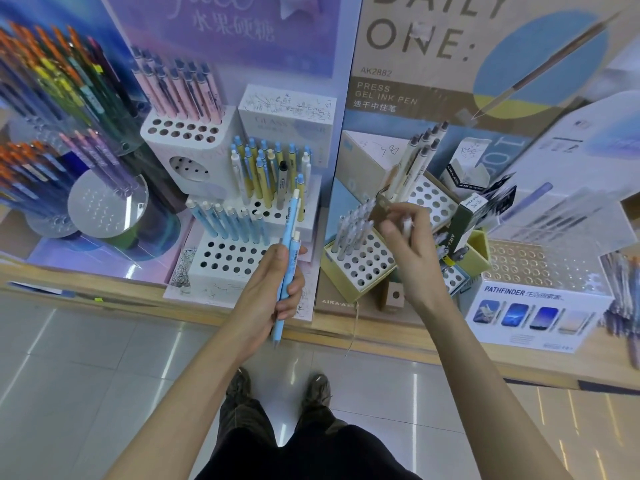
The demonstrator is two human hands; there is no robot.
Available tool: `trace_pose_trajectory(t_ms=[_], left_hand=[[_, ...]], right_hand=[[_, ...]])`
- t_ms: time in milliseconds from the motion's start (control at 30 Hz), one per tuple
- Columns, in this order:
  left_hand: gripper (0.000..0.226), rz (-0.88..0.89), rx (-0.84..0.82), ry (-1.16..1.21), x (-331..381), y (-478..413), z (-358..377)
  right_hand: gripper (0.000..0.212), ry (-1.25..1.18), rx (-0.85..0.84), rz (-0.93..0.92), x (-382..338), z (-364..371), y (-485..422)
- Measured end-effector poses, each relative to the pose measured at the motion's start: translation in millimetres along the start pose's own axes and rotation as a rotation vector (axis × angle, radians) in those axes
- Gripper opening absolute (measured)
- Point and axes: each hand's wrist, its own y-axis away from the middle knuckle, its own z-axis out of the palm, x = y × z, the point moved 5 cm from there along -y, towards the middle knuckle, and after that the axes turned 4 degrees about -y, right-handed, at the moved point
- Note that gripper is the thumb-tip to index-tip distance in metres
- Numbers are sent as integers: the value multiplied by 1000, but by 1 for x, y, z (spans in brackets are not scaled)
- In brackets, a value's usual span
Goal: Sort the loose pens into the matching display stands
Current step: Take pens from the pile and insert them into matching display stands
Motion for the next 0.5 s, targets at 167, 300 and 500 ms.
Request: trace_pose_trajectory(t_ms=[167, 300, 500], left_hand=[[40, 48, -28, -28, 13, -6, 13], [37, 91, -55, -27, 23, -12, 27], [35, 113, -75, -39, 28, -18, 40]], right_hand=[[16, -40, 213, -89, -36, -36, -1], [22, 108, 340, -229, -62, -65, -19], [20, 99, 282, -232, -69, -74, -51]])
